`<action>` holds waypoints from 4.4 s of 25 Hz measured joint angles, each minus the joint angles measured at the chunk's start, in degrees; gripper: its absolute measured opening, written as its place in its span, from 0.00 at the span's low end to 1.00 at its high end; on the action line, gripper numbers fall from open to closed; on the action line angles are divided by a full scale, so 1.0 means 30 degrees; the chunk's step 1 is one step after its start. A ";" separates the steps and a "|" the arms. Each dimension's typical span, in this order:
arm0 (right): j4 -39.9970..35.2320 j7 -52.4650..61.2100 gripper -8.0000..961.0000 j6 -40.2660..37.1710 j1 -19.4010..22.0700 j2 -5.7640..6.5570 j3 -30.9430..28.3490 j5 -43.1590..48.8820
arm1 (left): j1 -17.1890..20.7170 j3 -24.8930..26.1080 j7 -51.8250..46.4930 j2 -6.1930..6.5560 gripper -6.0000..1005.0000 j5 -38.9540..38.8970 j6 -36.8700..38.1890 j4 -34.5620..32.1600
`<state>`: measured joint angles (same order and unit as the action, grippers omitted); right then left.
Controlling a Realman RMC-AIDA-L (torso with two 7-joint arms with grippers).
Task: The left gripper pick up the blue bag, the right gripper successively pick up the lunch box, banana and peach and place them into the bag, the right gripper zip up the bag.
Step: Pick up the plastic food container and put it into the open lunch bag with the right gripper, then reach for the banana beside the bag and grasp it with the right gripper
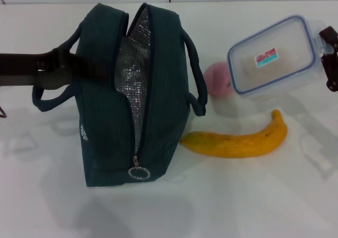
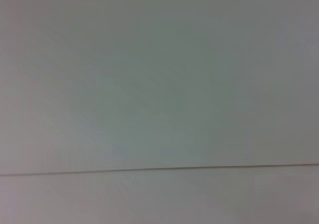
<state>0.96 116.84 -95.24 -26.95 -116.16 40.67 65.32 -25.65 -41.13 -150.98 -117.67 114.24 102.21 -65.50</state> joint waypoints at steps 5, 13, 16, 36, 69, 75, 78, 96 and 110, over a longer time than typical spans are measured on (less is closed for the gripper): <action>0.0767 0.0227 0.10 -0.0904 -0.0152 -0.0012 -0.0550 -0.0355 | -0.0104 0.0000 0.0079 -0.0060 0.04 -0.0012 0.0000 0.0030; 0.1337 0.0478 0.10 -0.2285 -0.0238 -0.0011 -0.1686 -0.0367 | -0.0390 0.0017 -0.0005 -0.0117 0.04 -0.0024 0.0000 0.0029; 0.1349 0.0533 0.10 -0.2724 -0.0459 -0.0010 -0.1833 -0.0374 | -0.0425 0.0005 0.0003 -0.0130 0.04 -0.0023 -0.0014 0.0117; 0.2901 0.0215 0.10 -0.4591 -0.4181 -0.0012 -0.2470 -0.0169 | -0.1028 -0.1590 -0.0045 -0.0220 0.04 0.0224 -0.0082 0.0186; 0.3061 -0.1852 0.12 0.1986 -0.7943 -0.0013 -0.2288 0.5058 | -0.1661 -0.1845 0.1630 -0.0236 0.04 -0.0762 -0.0439 0.1210; 0.3112 -0.1767 0.23 0.2318 -0.8098 -0.0012 -0.2649 0.5309 | -0.1545 -0.1848 0.1635 -0.0227 0.04 -0.0841 -0.0438 0.1211; 0.3013 -0.1732 0.30 0.2313 -0.8049 -0.0012 -0.2712 0.5245 | -0.1446 -0.1847 0.1637 -0.0195 0.04 -0.0919 -0.0437 0.1212; -1.2719 -0.2107 0.76 0.0434 -0.4052 0.2230 0.6780 0.6679 | -0.1049 0.0341 0.3780 0.0188 0.04 -0.0783 -0.1150 0.3976; -1.9553 -0.1478 0.76 -0.3384 -0.9127 0.1897 0.9039 2.1482 | -0.0882 0.0342 0.4441 0.0083 0.04 -0.0761 -0.1349 0.4373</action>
<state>-57.70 112.41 -105.39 -54.33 -110.46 67.79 129.77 -28.30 -40.10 -137.66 -117.42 111.96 98.16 -52.38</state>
